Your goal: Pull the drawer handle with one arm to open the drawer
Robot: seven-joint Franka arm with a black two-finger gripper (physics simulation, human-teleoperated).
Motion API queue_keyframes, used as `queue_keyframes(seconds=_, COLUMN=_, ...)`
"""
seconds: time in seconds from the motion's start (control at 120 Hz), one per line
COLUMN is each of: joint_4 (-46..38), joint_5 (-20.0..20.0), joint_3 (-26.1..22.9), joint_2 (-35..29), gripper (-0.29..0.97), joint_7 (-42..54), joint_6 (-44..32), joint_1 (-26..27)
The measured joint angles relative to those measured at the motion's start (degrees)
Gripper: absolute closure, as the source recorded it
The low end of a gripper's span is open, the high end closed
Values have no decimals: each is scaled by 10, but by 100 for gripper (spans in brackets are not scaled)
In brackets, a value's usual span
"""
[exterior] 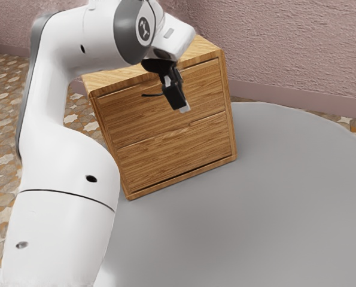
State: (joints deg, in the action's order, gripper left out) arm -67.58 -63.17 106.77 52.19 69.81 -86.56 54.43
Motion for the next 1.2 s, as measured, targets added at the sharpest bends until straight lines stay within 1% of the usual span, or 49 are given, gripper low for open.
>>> queue_keyframes(seconds=0.167, joint_4=7, joint_5=-7, joint_3=1, joint_2=6, gripper=0, joint_7=-31, joint_6=4, joint_1=-10)
queue_keyframes(seconds=0.25, joint_4=14, joint_5=-12, joint_3=15, joint_2=7, gripper=0, joint_7=-46, joint_6=11, joint_1=-10)
queue_keyframes(seconds=0.5, joint_4=31, joint_5=-57, joint_3=21, joint_2=12, gripper=0, joint_7=-87, joint_6=23, joint_1=-10)
queue_keyframes(seconds=0.617, joint_4=32, joint_5=-65, joint_3=21, joint_2=15, gripper=0, joint_7=-101, joint_6=26, joint_1=-21)
queue_keyframes(seconds=0.742, joint_4=29, joint_5=-65, joint_3=21, joint_2=21, gripper=0, joint_7=-111, joint_6=27, joint_1=-33)
queue_keyframes(seconds=0.983, joint_4=25, joint_5=-63, joint_3=19, joint_2=25, gripper=0, joint_7=-122, joint_6=27, joint_1=-41)
queue_keyframes(seconds=1.042, joint_4=25, joint_5=-55, joint_3=18, joint_2=30, gripper=0, joint_7=-122, joint_6=25, joint_1=-44)
queue_keyframes(seconds=1.125, joint_4=26, joint_5=-26, joint_3=10, joint_2=41, gripper=0, joint_7=-112, joint_6=14, joint_1=-42)
queue_keyframes(seconds=1.2, joint_4=27, joint_5=-9, joint_3=5, joint_2=51, gripper=0, joint_7=-102, joint_6=7, joint_1=-42)
